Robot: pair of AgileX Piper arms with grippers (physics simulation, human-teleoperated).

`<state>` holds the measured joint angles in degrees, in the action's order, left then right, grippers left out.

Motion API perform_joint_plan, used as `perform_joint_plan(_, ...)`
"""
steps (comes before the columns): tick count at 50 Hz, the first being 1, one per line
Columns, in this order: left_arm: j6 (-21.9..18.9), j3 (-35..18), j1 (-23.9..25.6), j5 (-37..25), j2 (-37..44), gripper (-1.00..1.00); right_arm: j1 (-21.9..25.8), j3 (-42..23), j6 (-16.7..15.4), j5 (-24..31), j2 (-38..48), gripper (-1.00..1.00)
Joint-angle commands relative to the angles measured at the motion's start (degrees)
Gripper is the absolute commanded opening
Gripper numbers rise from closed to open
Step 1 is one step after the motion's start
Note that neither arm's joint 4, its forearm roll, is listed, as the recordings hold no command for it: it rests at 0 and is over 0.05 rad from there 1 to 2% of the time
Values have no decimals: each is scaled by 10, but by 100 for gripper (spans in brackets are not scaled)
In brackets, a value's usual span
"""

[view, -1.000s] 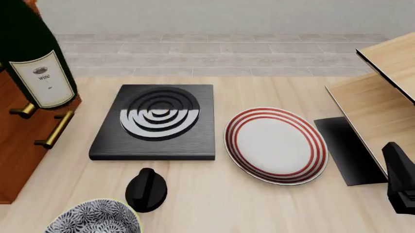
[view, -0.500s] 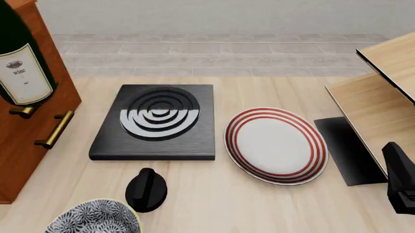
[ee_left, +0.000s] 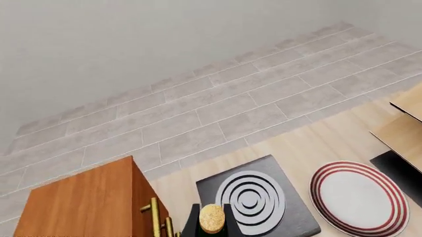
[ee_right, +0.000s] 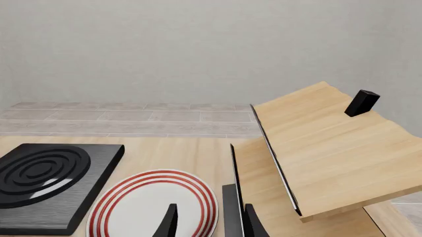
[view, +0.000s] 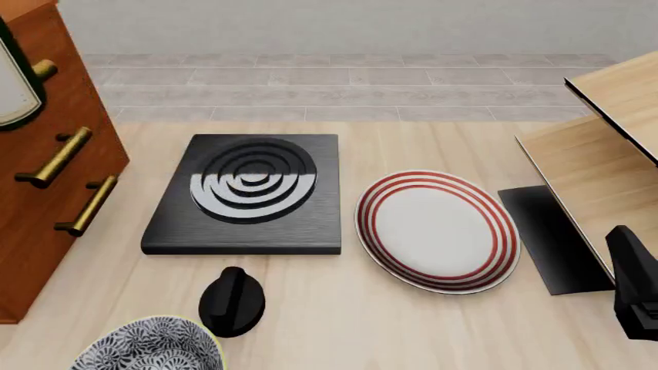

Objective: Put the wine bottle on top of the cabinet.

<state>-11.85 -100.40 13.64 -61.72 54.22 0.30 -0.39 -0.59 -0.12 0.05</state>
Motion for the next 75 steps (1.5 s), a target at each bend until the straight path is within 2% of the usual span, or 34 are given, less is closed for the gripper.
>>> perform_joint_plan(1, 3, -75, -14, -29, 25, -100, 0, 0, 0, 0, 0, 100)
perform_joint_plan(4, 1, -97, -16, -39, 35, -100, 0, 0, 0, 0, 0, 100)
perform_joint_plan(6, 9, -130, -18, -50, 52, -100, 0, 0, 0, 0, 0, 100)
perform_joint_plan(11, 2, -155, -21, -61, 75, -100, 0, 0, 0, 0, 0, 100)
perform_joint_plan(15, -1, -205, -34, -81, 101, -100, 0, 0, 0, 0, 0, 100)
perform_joint_plan(32, -6, -216, -86, -81, 115, -100, 0, 0, 0, 0, 0, 100)
perform_joint_plan(39, -6, -238, -121, -82, 133, -100, 0, 0, 0, 0, 0, 100)
perform_joint_plan(47, -23, -262, -151, -81, 153, -100, 0, 0, 0, 0, 0, 100)
perform_joint_plan(48, -37, -266, -164, -81, 158, -100, 0, 0, 0, 0, 0, 100)
perform_joint_plan(49, -47, -260, -169, -78, 157, -100, 0, 0, 0, 0, 0, 100)
perform_joint_plan(54, -46, -219, -189, -43, 141, -100, 0, 0, 0, 0, 0, 100)
perform_joint_plan(61, -40, -207, -200, -27, 148, -100, 0, 0, 0, 0, 0, 100)
perform_joint_plan(65, -30, -239, -214, -29, 167, -100, 0, 0, 0, 0, 0, 100)
perform_joint_plan(67, -13, -291, -223, -48, 194, -100, 0, 0, 0, 0, 0, 100)
perform_joint_plan(69, -12, -307, -227, -55, 204, -100, 0, 0, 0, 0, 0, 100)
perform_joint_plan(75, -20, -307, -256, -46, 223, -100, 0, 0, 0, 0, 0, 100)
